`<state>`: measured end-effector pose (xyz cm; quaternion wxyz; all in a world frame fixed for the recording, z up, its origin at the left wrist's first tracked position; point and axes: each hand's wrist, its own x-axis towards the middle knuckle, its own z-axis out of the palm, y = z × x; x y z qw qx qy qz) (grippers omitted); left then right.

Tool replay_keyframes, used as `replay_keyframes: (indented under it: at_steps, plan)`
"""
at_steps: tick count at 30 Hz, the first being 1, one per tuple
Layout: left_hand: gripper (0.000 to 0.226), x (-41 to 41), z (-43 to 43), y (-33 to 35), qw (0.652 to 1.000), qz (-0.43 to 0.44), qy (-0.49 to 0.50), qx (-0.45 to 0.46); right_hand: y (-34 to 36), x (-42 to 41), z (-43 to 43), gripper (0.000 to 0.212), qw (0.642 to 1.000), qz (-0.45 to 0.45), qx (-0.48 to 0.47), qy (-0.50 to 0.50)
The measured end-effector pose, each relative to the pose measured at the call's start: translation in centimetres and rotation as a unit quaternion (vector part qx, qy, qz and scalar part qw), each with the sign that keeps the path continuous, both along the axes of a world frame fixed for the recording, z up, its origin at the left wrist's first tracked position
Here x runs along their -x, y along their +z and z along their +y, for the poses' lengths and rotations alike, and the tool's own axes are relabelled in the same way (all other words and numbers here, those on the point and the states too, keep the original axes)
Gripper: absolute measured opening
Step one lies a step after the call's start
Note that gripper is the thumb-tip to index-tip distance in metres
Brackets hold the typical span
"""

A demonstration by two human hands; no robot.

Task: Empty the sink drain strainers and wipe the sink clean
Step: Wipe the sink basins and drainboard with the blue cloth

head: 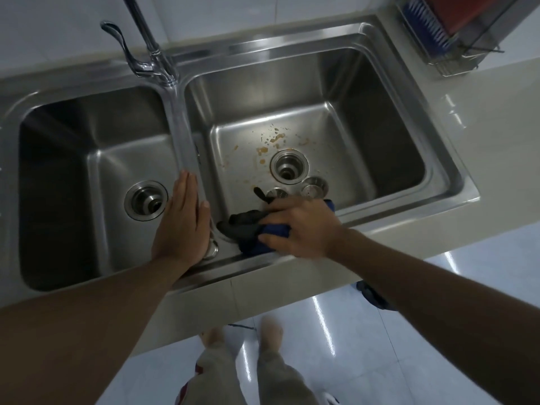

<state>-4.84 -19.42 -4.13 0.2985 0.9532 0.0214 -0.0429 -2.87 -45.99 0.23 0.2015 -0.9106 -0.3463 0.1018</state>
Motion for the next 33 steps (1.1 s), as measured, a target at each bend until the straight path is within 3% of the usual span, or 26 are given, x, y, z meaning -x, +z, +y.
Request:
replay_keyframes:
  at_steps: [2, 5, 8, 14, 19, 27, 33]
  plan:
    - [0.059, 0.0, 0.0, 0.0, 1.0, -0.004, 0.001, 0.002, -0.1, -1.2, -3.7, 0.041, 1.0, -0.001, 0.021, 0.0]
    - [0.059, -0.1, -0.1, -0.1, 1.0, -0.005, 0.003, 0.0, -0.1, -2.4, -8.2, 0.039, 0.995, -0.012, 0.057, -0.085]
    - [0.059, -0.1, 0.0, -0.3, 1.0, -0.004, 0.006, -0.001, -0.3, -2.3, -7.9, 0.041, 0.984, -0.037, 0.088, -0.15]
    - [0.059, -0.1, -0.3, 0.0, 1.0, 0.002, 0.013, 0.011, -0.3, -0.5, -0.1, 0.042, 0.993, 0.006, 0.055, -0.109]
    - [0.058, 0.0, -0.3, 0.5, 1.0, 0.004, 0.01, 0.008, 0.2, -1.4, -1.3, 0.048, 0.996, 0.062, 0.041, -0.053]
    - [0.058, -0.6, -1.4, 1.6, 0.985, -0.008, 0.0, -0.171, 0.2, -2.1, -5.7, 0.064, 0.97, 0.021, 0.155, -0.186]
    - [0.055, -0.2, -7.0, 2.5, 0.987, 0.017, -0.09, -0.131, 0.5, -0.8, -4.6, 0.043, 0.99, 0.014, 0.07, -0.121]
